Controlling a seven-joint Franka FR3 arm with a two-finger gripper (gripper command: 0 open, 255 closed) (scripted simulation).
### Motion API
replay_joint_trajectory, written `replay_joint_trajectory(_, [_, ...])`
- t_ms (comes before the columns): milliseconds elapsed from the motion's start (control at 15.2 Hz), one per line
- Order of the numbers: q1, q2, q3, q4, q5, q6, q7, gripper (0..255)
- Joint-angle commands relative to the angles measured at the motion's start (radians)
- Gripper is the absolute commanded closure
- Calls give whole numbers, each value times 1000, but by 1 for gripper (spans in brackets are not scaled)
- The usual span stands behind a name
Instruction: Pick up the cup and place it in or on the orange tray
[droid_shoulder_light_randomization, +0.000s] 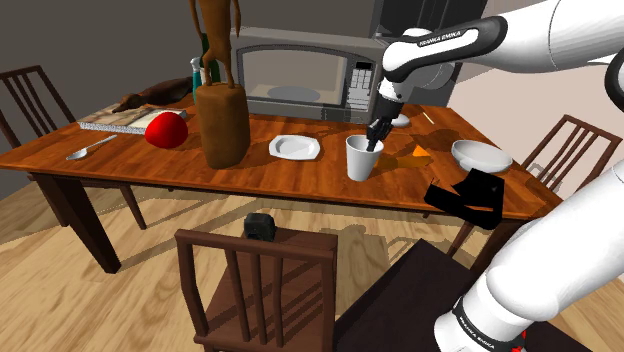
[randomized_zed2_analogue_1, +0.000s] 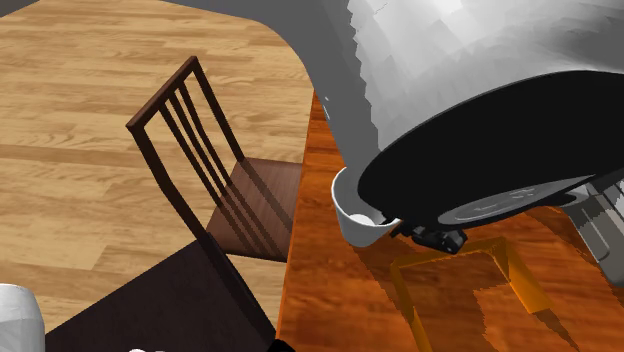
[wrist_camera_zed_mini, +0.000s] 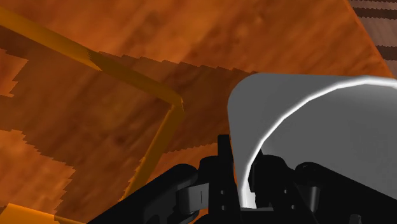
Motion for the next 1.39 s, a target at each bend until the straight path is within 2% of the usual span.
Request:
replay_joint_trajectory(0, [0,0,0,0,0,0,0,255])
replay_joint_trajectory(330, [0,0,0,0,0,0,0,255])
replay_joint_trajectory(1320, [0,-23,4,178,-14,-197,37,255])
